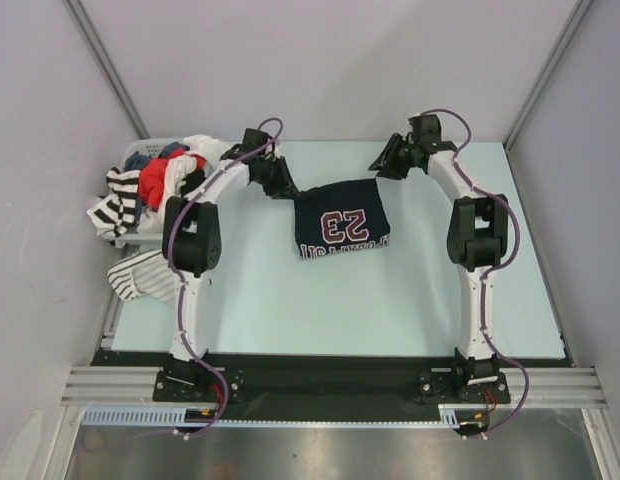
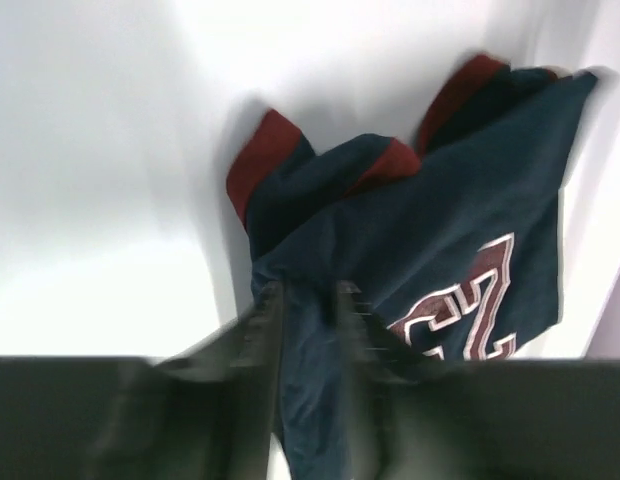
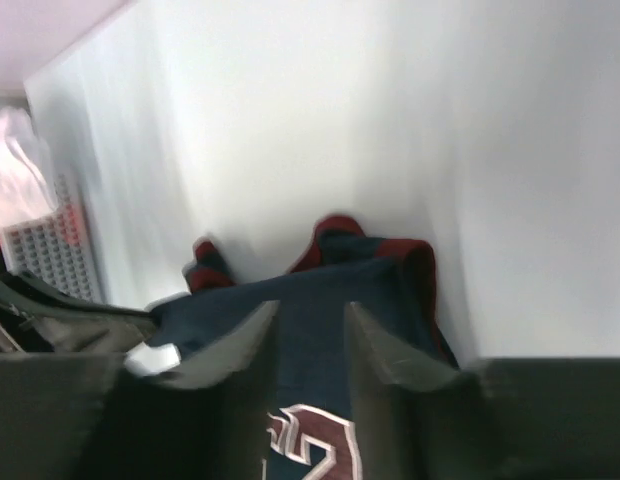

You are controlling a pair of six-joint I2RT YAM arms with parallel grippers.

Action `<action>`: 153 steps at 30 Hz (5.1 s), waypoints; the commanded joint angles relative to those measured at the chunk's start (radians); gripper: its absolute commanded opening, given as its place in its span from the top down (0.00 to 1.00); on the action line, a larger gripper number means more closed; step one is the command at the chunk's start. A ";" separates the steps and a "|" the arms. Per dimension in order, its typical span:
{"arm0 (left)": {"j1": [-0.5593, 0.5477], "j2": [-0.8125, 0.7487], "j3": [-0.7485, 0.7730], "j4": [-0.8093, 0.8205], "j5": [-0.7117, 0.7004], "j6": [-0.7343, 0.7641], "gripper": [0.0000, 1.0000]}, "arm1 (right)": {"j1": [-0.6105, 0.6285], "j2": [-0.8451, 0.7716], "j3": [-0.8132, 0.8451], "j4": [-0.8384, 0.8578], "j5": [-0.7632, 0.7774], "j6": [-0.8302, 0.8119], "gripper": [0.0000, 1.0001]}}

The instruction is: Fold and stack the tank tops

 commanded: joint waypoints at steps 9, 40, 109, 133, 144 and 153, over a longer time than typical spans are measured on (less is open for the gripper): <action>0.044 -0.173 -0.143 0.138 -0.059 -0.001 0.05 | -0.017 -0.206 -0.220 0.222 0.030 -0.041 0.28; -0.050 -0.079 -0.186 0.496 0.170 -0.078 0.84 | 0.004 -0.335 -0.691 0.602 -0.361 0.084 1.00; -0.249 -0.586 -0.978 0.889 0.114 -0.184 0.65 | 0.099 -0.437 -0.919 0.656 -0.450 0.072 1.00; -0.223 -0.810 -1.004 0.747 -0.174 -0.144 0.66 | 0.228 -0.114 -0.799 0.931 -0.498 0.296 1.00; -0.255 -0.522 -0.883 0.899 -0.027 -0.238 0.69 | 0.082 -0.237 -0.635 0.791 -0.487 0.290 1.00; -0.255 -0.402 -1.050 1.066 -0.090 -0.315 0.71 | 0.035 -0.070 -0.461 0.860 -0.464 0.384 1.00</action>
